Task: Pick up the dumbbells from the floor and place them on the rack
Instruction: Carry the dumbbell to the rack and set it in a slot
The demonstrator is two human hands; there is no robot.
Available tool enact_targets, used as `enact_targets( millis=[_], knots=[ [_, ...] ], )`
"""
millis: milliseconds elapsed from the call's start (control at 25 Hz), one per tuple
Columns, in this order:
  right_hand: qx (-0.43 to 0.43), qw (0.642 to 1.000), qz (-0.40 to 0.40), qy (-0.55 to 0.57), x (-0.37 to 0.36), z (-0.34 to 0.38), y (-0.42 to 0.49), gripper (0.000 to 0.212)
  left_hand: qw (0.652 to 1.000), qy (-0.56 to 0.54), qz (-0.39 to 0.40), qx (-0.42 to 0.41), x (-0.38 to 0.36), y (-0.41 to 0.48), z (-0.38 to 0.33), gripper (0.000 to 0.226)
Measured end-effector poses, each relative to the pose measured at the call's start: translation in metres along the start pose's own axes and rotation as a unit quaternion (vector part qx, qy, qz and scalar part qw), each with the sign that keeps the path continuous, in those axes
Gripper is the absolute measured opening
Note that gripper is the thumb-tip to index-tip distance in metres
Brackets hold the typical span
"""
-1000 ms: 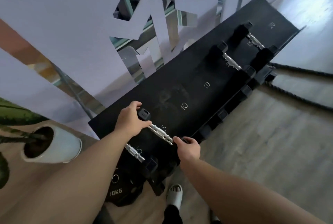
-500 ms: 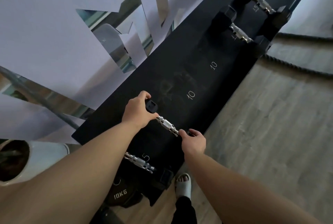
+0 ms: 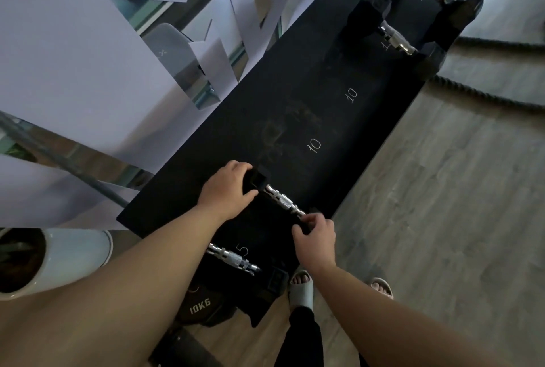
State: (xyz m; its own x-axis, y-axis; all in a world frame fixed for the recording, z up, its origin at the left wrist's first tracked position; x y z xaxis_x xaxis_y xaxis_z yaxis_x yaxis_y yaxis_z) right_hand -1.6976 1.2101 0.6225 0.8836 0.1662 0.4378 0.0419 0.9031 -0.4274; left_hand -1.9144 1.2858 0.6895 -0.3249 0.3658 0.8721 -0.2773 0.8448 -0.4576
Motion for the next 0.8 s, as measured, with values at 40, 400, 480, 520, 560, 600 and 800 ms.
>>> enact_targets(
  millis=[40, 400, 480, 520, 560, 600, 800],
  knots=[
    [-0.004, 1.0, 0.024, -0.009, -0.003, -0.007, -0.008, 0.021, 1.0, 0.025, 0.003, 0.012, 0.006, -0.003, 0.015, 0.064],
    [-0.133, 0.976, 0.154, -0.076, -0.057, -0.024, -0.045, 0.075, 0.981, 0.081, 0.14, 0.11, -0.007, -0.04, 0.096, 0.085],
    [-0.14, 0.974, 0.158, -0.086, -0.063, -0.024, -0.046, 0.077, 0.982, 0.074, 0.132, 0.116, -0.015, -0.045, 0.101, 0.09],
    [-0.143, 0.973, 0.162, -0.088, -0.066, -0.026, -0.047, 0.079, 0.982, 0.076, 0.125, 0.117, -0.019, -0.047, 0.103, 0.092],
    [-0.142, 0.972, 0.165, -0.088, -0.069, -0.027, -0.05, 0.08, 0.983, 0.076, 0.12, 0.117, -0.023, -0.05, 0.105, 0.094],
    [-0.139, 0.972, 0.167, -0.089, -0.071, -0.029, -0.052, 0.082, 0.984, 0.071, 0.116, 0.118, -0.026, -0.053, 0.107, 0.096],
    [-0.122, 0.976, 0.152, -0.097, -0.078, -0.035, -0.058, 0.09, 0.987, 0.054, 0.097, 0.118, -0.033, -0.061, 0.11, 0.096]
  ],
)
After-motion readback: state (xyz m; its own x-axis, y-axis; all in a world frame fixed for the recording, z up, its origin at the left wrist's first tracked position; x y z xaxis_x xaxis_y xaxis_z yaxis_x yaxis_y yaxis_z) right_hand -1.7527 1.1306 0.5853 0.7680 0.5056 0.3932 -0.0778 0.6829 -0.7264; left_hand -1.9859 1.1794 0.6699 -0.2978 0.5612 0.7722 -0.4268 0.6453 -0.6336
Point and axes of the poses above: each hand's wrist, its own y-axis towards the middle knuckle, its own x-axis out of the back of the hand, z = x × y, the point moved 2 cm from there along y, towards the middle knuckle, and after that the axes turned 14 degrees about x, right-handed, at the moved point
